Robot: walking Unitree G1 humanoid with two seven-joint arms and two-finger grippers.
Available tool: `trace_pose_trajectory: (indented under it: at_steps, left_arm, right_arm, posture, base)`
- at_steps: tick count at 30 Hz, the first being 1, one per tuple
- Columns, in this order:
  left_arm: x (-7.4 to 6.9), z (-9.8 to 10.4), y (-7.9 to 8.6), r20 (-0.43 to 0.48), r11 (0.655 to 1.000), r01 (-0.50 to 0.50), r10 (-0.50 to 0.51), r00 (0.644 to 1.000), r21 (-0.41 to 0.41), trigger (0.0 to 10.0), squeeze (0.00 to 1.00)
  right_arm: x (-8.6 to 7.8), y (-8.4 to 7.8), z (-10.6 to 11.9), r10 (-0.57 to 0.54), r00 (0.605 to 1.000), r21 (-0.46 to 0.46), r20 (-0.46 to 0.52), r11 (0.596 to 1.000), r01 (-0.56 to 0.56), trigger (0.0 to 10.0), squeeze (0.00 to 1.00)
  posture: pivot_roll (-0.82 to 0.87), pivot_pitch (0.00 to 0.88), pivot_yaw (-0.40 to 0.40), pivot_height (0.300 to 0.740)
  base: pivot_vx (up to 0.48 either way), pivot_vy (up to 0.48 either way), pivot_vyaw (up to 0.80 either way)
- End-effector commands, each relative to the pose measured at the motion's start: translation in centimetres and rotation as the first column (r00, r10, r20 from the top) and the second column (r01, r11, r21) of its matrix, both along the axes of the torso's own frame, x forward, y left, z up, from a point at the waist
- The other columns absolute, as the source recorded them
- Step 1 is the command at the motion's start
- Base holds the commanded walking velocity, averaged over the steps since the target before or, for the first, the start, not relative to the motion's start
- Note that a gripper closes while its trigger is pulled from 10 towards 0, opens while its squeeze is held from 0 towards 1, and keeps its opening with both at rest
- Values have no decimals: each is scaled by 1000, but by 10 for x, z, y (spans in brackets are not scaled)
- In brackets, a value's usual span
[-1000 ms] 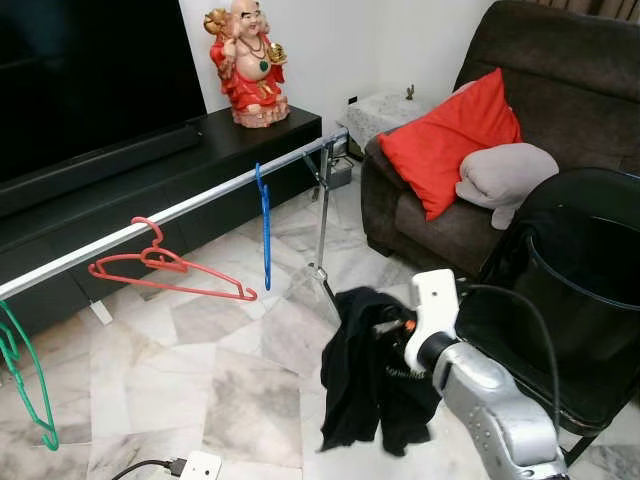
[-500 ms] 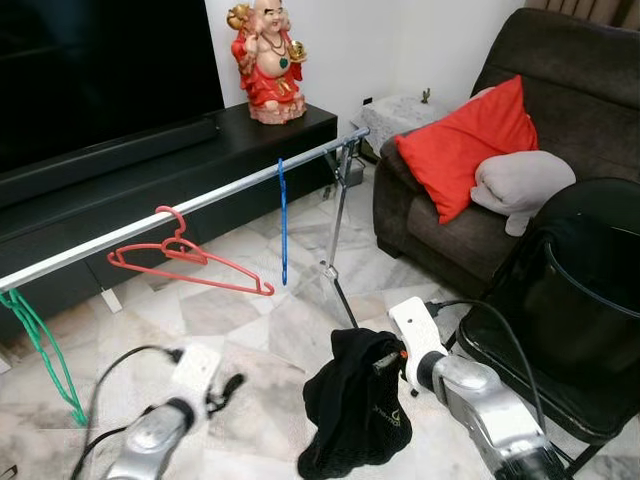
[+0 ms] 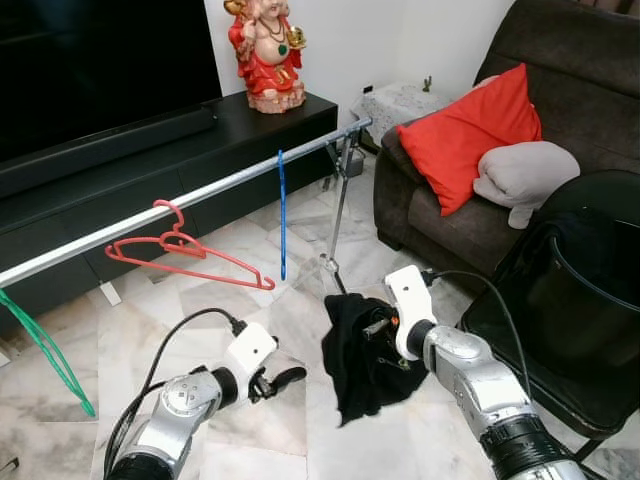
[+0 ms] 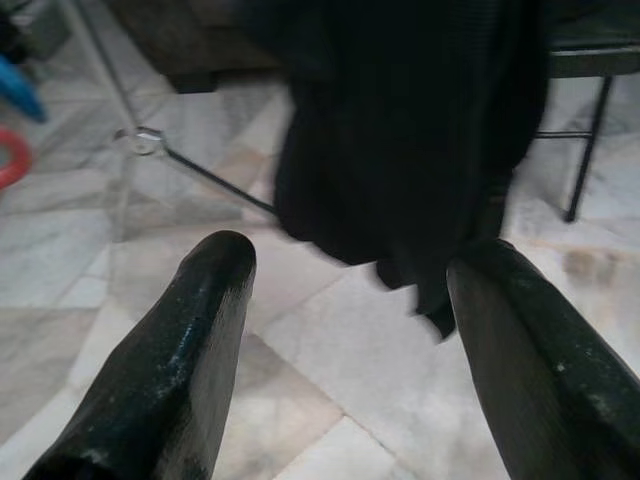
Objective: Hang hanger
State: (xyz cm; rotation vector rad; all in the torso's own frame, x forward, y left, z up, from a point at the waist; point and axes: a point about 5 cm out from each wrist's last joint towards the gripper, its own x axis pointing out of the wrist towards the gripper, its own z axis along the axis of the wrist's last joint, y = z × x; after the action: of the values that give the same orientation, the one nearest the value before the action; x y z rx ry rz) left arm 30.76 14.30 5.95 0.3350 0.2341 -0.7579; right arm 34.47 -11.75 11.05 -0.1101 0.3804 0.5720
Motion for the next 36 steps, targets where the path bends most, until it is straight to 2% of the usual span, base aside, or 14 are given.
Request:
trace_pose_trajectory:
  at_steps: [1,3,6,15,21,26,36]
  left_arm:
    - [-2,2,-3,-20,999,31,-32,999,-11,10000,0]
    - [-3,5,-7,-23,998,56,-57,998,-20,10000,0]
    - [-3,10,-14,-22,996,81,-81,996,-28,10000,0]
    - [-5,13,-16,-33,997,72,-74,997,-37,10000,0]
    - [-3,16,-16,-21,999,23,-24,1000,-25,10000,0]
    - [0,18,-9,5,1000,-3,3,1000,18,10000,0]
    - [8,26,-5,59,996,-84,84,995,10,10000,0]
  right_arm:
    - [4,6,14,27,999,37,43,999,-29,10000,0]
    - [4,8,18,46,997,43,54,998,-48,10000,0]
    - [-1,17,24,129,988,45,81,990,-133,10000,0]
    - [-17,26,23,290,953,-14,87,957,-290,10000,0]
    - [-20,27,25,309,947,-35,88,951,-307,10000,0]
    - [-21,24,24,310,947,-47,84,951,-307,10000,0]
    - [-23,23,21,318,945,-58,78,948,-314,10000,0]
  posture:
    - [35,101,38,740]
    - [35,101,38,740]
    - [34,102,36,740]
    - [33,103,34,740]
    - [30,102,35,740]
    - [30,102,35,740]
    - [35,93,38,740]
  base:
    - [0,0,0]
    - [0,0,0]
    - [0,0,0]
    - [0,0,0]
    - [0,0,0]
    - [0,0,0]
    - [0,0,0]
